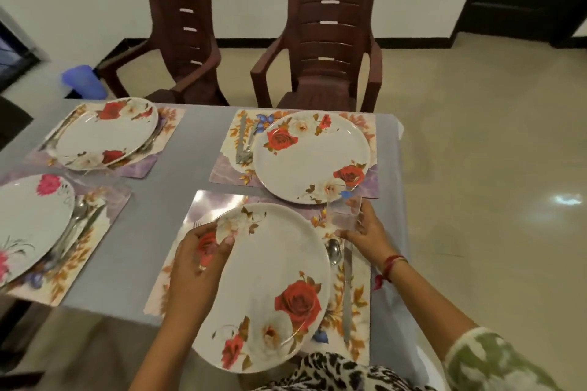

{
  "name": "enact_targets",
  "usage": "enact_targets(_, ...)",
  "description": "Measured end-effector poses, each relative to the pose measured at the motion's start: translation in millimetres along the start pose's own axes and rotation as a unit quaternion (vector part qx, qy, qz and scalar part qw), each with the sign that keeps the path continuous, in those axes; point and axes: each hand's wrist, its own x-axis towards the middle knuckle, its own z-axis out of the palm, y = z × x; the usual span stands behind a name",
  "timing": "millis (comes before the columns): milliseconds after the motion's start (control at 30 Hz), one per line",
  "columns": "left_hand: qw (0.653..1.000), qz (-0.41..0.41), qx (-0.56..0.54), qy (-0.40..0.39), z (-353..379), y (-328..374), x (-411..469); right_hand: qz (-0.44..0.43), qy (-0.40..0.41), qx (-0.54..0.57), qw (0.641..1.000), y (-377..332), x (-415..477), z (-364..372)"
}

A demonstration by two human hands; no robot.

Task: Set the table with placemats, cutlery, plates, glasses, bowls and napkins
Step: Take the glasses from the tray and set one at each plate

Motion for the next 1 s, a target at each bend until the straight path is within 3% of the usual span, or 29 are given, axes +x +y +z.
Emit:
enact_targets(200,0.999,-0.006,0.021,0.037,1,5,-10,-0.008,0.006,-0.008,1.000,-9,-6,-3)
enact_targets(333,0.998,-0.010,0.022,0.056,-8,-3,-12,-0.031,0.134,-0.022,0.990,-7,-31,2)
enact_targets(567,0.992,-0.007,-0.019,0.123,-44,-21,-19,-0.198,0.219,-0.035,0.955,-56,-74,67)
enact_targets(700,0.984,-0.002,-0.042,0.172,-91,-45,-20,-0.231,0.247,-0.019,0.941,-87,-75,114)
enact_targets(1000,0.950,-0.054,-0.045,0.303,-242,-130,-32,-0.270,0.053,0.048,0.960,-134,-92,310)
